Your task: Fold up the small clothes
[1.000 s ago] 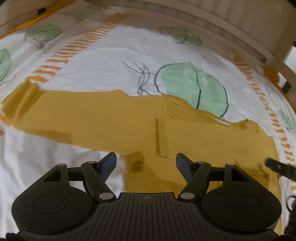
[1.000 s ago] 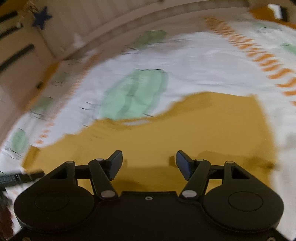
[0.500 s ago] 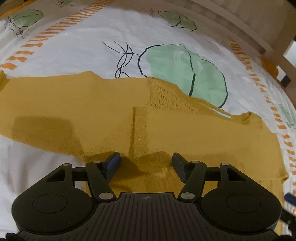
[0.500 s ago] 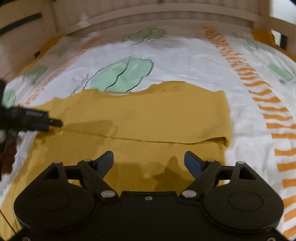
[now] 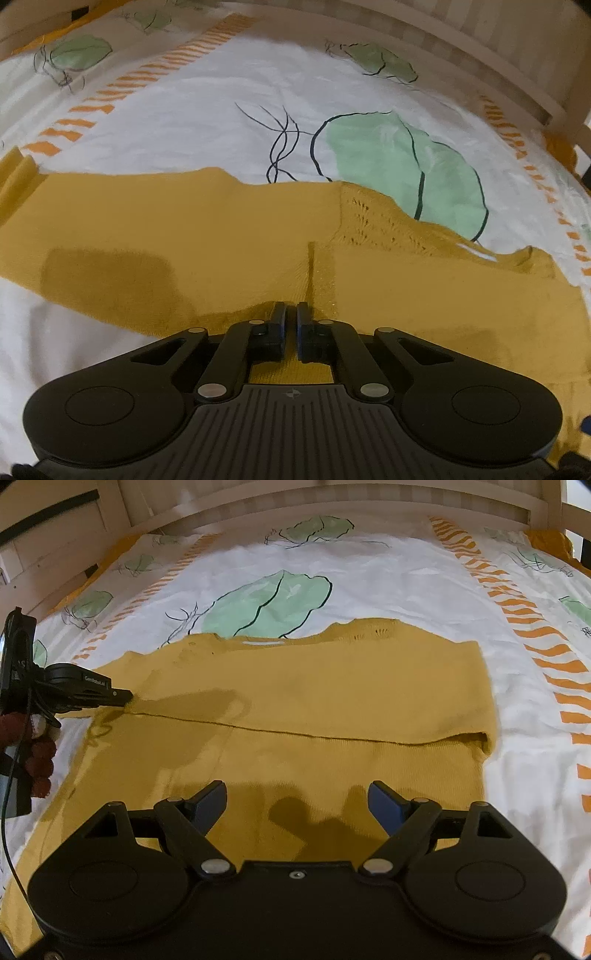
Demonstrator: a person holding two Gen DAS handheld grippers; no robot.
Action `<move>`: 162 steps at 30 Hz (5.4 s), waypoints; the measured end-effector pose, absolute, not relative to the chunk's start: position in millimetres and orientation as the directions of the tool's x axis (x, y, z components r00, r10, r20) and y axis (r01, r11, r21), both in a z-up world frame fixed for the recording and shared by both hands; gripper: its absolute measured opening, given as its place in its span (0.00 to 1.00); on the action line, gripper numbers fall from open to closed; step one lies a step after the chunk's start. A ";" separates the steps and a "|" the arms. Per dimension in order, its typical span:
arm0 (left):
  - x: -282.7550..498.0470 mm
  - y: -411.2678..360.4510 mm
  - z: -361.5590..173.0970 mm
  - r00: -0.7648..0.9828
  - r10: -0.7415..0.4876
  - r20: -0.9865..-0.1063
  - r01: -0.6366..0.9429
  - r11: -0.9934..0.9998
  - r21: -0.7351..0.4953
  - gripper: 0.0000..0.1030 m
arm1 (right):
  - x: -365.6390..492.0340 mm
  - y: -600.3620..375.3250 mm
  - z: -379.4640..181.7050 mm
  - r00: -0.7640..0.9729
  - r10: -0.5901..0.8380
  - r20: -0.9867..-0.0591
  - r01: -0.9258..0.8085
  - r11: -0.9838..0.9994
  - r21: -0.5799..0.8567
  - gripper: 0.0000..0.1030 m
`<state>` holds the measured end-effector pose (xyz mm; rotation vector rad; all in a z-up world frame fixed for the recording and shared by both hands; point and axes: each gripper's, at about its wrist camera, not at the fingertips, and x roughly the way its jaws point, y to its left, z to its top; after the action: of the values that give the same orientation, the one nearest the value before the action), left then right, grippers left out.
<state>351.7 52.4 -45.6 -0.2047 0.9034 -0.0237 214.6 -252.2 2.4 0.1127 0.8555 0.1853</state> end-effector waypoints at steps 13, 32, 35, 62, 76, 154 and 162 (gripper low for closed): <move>344.7 107.5 -37.3 0.660 -0.216 -0.719 -0.073 0.935 -0.348 0.53 | 211.5 -220.1 -22.9 0.559 0.186 -0.808 -0.178 0.979 0.102 1.00; 328.4 321.8 4.4 0.781 -0.056 -0.622 -0.282 0.857 -0.431 0.60 | 214.7 -184.7 22.9 0.651 0.320 -0.688 -0.156 0.944 0.292 0.94; 333.9 359.5 -3.5 0.786 -0.036 -0.617 -0.346 0.802 -0.487 0.60 | 217.9 -163.3 30.1 0.666 0.348 -0.659 -0.216 0.937 0.276 0.94; 360.2 393.1 -45.4 0.780 -0.002 -0.626 -0.429 0.726 -0.537 0.05 | 222.2 -157.3 18.1 0.627 0.367 -0.687 -0.210 0.929 0.304 0.94; 345.7 214.9 124.1 0.891 -0.170 -0.420 -0.060 0.875 -0.480 0.05 | 211.4 -219.9 54.8 0.686 0.294 -0.665 -0.104 0.945 0.311 0.92; 314.7 80.8 -21.6 0.659 -0.102 -0.746 0.028 0.993 -0.111 0.47 | 280.2 -321.8 22.3 0.784 0.016 -0.620 0.093 0.985 0.143 0.17; 319.7 82.3 -32.8 0.640 -0.079 -0.764 0.012 0.996 -0.094 0.47 | 285.5 -348.1 -6.2 0.716 -0.051 -0.696 0.187 0.975 0.121 0.14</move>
<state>319.7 82.3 -32.8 -0.0826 0.8746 -0.0521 285.5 -348.1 -6.2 0.1878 0.7627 -0.1326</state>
